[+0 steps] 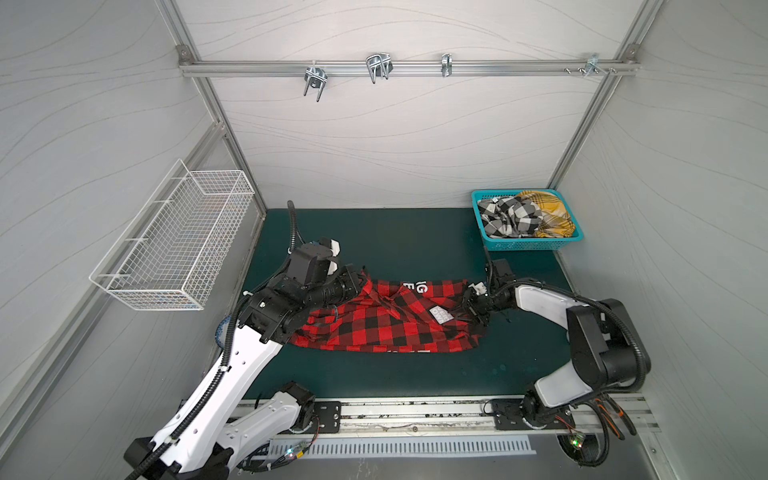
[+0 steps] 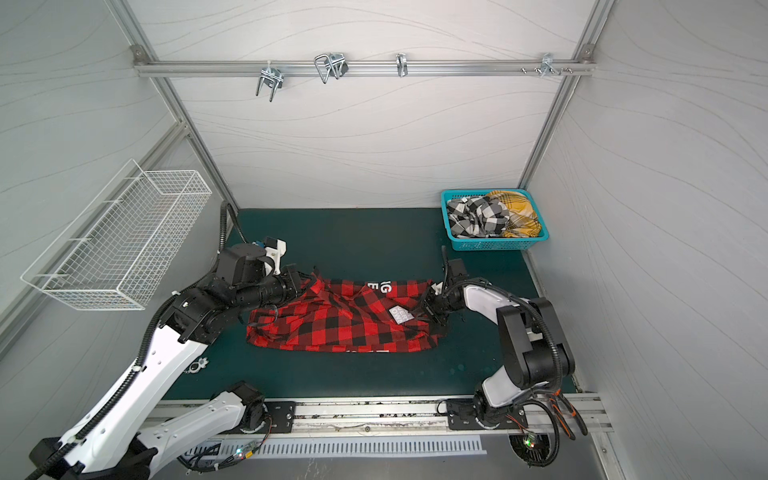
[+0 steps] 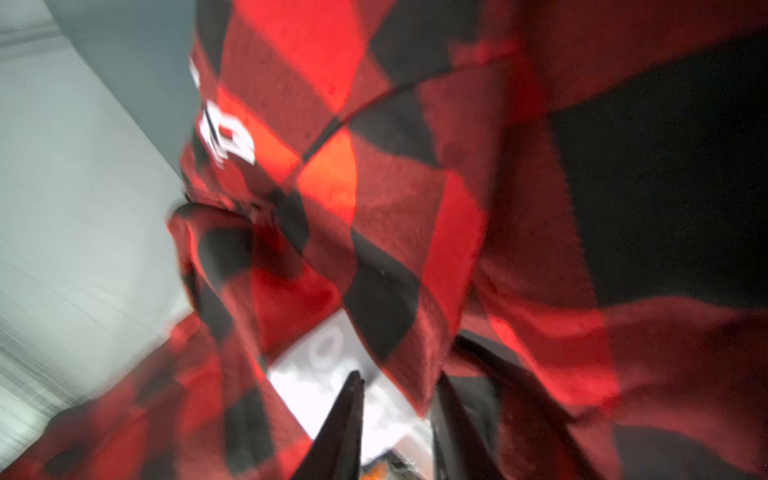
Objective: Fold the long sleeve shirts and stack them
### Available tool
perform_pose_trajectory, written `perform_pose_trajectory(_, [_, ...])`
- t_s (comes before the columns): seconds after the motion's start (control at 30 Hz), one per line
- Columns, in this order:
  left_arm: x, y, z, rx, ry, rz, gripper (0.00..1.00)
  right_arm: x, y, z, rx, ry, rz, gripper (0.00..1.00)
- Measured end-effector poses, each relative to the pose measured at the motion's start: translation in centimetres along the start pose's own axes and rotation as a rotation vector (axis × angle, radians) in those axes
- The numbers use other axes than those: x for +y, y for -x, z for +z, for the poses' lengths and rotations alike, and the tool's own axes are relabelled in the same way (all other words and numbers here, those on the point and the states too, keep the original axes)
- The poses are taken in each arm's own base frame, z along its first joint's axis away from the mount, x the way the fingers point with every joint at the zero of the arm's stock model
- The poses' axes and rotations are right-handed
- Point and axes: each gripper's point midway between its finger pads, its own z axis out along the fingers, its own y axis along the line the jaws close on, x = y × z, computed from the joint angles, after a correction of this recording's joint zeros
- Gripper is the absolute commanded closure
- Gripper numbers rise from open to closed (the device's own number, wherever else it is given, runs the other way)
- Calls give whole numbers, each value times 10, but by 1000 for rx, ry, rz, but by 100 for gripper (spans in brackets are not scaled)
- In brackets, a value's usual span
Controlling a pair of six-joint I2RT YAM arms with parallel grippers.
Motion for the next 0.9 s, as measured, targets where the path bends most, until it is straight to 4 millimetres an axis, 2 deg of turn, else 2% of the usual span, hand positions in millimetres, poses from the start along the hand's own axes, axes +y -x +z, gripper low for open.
perform_pose_trajectory(0.07, [5, -6, -1, 9, 2, -19, 100, -1, 3, 3, 5, 1, 7, 100])
perform_pose_trajectory(0.2, [22, -22, -4, 41, 42, -48, 100, -6, 5, 4, 4, -7, 19, 100])
perform_pose_trajectory(0.3, [48, -37, -11, 51, 118, -81, 100, -12, 6, 3, -3, -14, 22, 100])
perform_pose_trajectory(0.47, [107, -60, -31, 54, 362, -178, 100, -24, -1, 5, 12, -33, 34, 100])
perform_pose_trajectory(0.6, [133, -66, -33, 73, 520, -219, 100, -27, -8, 5, 30, -35, 42, 100])
perform_pose_trajectory(0.67, [134, -60, -29, 77, 576, -217, 100, -26, -9, 3, 31, -35, 36, 100])
perform_pose_trajectory(0.73, [125, -46, -25, 64, 607, -208, 100, -25, -9, 2, 29, -36, 35, 100])
perform_pose_trajectory(0.83, [105, -15, -10, 29, 609, -197, 100, -22, -7, -1, 21, -46, 26, 95])
perform_pose_trajectory(0.9, [98, 8, 2, 0, 596, -213, 100, -15, -4, -5, 9, -58, 6, 93])
